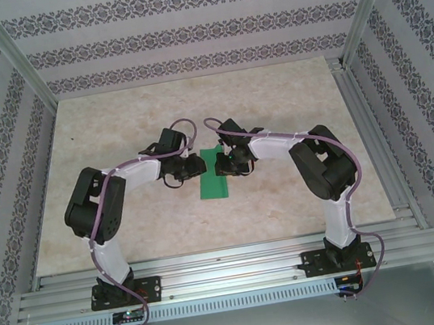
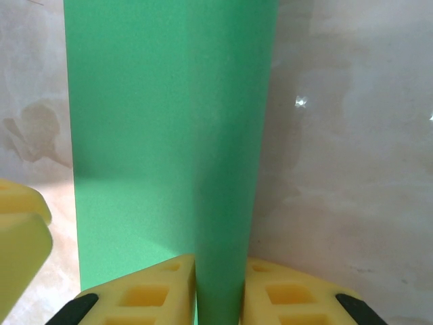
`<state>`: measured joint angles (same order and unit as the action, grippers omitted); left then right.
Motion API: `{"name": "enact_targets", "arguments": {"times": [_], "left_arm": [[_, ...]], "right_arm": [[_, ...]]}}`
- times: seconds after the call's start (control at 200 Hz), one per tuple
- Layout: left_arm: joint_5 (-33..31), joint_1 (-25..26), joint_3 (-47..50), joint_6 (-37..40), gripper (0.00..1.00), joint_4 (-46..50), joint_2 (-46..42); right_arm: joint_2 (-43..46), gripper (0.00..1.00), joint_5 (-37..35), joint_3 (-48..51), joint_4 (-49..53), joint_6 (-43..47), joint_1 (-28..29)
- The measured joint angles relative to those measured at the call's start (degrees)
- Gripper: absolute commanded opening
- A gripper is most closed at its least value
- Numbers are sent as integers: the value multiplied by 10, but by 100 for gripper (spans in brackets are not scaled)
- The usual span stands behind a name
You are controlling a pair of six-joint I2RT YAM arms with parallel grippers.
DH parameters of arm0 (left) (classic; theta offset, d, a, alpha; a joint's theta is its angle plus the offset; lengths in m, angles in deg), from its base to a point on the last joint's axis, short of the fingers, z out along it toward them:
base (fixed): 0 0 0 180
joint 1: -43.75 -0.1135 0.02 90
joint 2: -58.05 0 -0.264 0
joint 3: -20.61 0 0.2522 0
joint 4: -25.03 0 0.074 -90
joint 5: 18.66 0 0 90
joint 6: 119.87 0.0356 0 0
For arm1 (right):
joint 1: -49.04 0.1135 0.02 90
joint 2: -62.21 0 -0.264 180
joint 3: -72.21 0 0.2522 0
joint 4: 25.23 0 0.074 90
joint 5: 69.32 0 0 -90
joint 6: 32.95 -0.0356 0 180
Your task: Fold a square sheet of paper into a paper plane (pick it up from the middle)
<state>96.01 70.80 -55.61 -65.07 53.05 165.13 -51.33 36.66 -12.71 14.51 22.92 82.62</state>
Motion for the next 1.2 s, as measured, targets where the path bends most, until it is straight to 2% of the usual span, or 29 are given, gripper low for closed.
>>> {"name": "enact_targets", "arguments": {"times": [0.425,0.759,1.004,1.114,1.199], "left_arm": [[16,9,-16,1,13,2,33],[-12,9,-19,12,10,19,35],[-14,9,-21,18,9,21,37],[-14,9,-23,20,8,25,38],[-14,9,-25,20,7,27,40]], "right_arm": [[-1,23,1,0,0,-3,0],[-1,25,3,0,-1,-6,0],[6,36,20,4,-11,-19,-4],[36,45,15,30,-18,-29,-18],[74,46,11,57,-25,-33,-38]]}}
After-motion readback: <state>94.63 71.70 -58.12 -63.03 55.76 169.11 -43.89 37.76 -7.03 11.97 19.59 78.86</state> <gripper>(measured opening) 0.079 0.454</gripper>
